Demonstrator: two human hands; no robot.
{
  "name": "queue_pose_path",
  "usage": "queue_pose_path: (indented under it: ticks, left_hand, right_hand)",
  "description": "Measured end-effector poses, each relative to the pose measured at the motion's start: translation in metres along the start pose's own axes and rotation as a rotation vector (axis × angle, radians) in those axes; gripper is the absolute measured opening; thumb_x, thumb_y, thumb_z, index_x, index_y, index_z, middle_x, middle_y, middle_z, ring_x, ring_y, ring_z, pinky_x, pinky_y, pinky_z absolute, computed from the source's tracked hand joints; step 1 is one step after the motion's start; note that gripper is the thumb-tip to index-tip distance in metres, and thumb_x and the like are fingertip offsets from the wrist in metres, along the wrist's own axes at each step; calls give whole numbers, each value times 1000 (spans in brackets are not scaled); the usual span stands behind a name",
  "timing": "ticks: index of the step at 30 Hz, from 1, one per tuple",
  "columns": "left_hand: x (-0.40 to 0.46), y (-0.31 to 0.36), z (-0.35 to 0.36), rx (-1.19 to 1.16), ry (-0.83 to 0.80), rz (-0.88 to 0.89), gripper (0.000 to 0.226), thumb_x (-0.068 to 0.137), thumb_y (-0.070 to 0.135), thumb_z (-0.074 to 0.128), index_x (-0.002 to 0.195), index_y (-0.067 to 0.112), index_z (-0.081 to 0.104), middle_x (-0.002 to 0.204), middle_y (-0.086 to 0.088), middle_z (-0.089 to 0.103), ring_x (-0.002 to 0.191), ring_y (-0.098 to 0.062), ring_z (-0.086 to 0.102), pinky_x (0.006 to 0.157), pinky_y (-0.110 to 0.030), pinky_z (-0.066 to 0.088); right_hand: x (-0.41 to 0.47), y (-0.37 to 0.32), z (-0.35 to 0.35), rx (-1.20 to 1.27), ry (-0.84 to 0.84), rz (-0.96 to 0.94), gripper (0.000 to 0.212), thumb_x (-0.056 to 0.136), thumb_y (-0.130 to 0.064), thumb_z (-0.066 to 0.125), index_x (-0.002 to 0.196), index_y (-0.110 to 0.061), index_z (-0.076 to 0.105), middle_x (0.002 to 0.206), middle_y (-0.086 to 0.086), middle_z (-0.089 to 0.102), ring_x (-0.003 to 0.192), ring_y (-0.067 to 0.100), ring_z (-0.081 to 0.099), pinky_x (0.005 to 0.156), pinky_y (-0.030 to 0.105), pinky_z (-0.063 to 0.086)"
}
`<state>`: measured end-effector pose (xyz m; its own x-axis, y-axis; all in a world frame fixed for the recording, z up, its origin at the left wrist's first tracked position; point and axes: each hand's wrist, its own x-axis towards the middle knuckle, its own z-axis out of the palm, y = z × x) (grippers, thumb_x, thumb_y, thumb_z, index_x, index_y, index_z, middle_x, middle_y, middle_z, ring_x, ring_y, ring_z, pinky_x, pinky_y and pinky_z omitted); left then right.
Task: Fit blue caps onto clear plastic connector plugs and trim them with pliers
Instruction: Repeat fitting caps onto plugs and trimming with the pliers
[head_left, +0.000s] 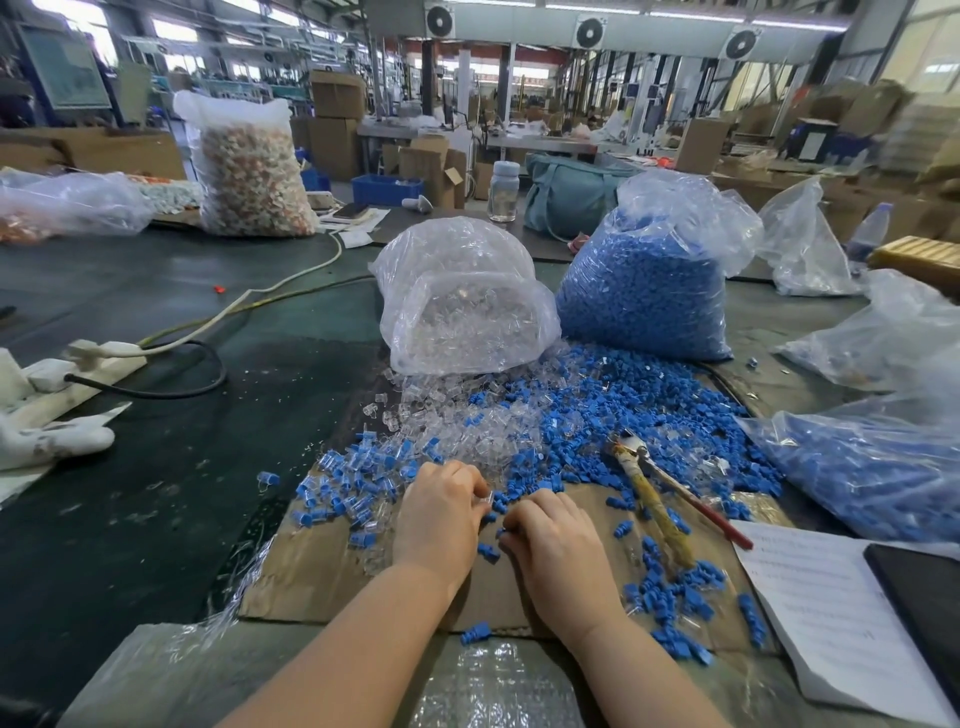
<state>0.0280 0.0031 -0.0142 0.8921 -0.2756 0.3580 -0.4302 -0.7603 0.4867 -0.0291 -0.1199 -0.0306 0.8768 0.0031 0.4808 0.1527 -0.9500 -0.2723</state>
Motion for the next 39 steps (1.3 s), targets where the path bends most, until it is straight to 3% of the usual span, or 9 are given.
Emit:
queue_pose_path:
  ticks: [6,9,14,19,25,31,35,39]
  left_hand:
    - [0,2,-3,-3,-10,-21,8,87,27,62,95,25,64,89,11,54,93,-10,46,87,-24,40]
    - [-2,3,-3,-86,37,-92,4,86,27,65,89,26,62,76,18,41,85,-9,48,80,-22,40]
    - [-9,2,-1,-145,49,-129,7,89,29,60,87,29,53,81,6,58,74,-7,54,68,-21,48]
    - [-17,3,0,-191,78,-114,5,89,24,60,89,27,56,83,9,61,79,-7,56,74,-28,52]
    - [-29,5,-5,-340,142,-77,8,86,17,63,90,23,63,83,13,63,78,-2,58,72,-18,50]
    - [-36,7,-6,-481,-37,-116,24,85,12,64,83,35,60,80,16,63,76,4,60,70,-5,45]
    - [-27,8,-5,-490,-45,-208,20,84,16,66,89,34,58,77,16,61,73,5,58,63,-3,43]
    - [-24,9,0,-545,-11,-292,19,81,15,70,77,29,57,75,11,63,72,2,59,62,-7,45]
  right_hand:
    - [-2,-2,-1,9,21,18,12,81,-18,70,79,-14,59,79,-2,61,74,21,57,65,34,49]
    - [-3,-2,-3,15,53,13,15,77,-13,73,78,-13,59,76,-2,62,71,20,59,61,35,50]
    - [-3,-1,-3,2,92,7,21,70,-8,78,74,-14,59,72,-4,62,66,18,59,57,32,50]
    - [-4,1,-2,-15,131,-21,23,64,-5,83,78,-15,68,78,-3,67,71,18,63,64,28,54]
    - [-4,3,-1,-21,179,-33,29,59,-4,86,83,-13,73,79,-1,69,71,19,64,65,27,55]
    - [-5,1,-3,68,218,34,17,71,-3,78,80,-13,68,77,-2,68,70,17,64,64,28,53]
    - [-6,1,-4,118,201,98,9,78,-11,74,78,-13,65,73,-3,65,66,16,60,59,31,51]
    - [-6,-1,-5,137,175,129,10,83,-17,70,77,-14,62,74,-4,63,69,14,57,62,28,48]
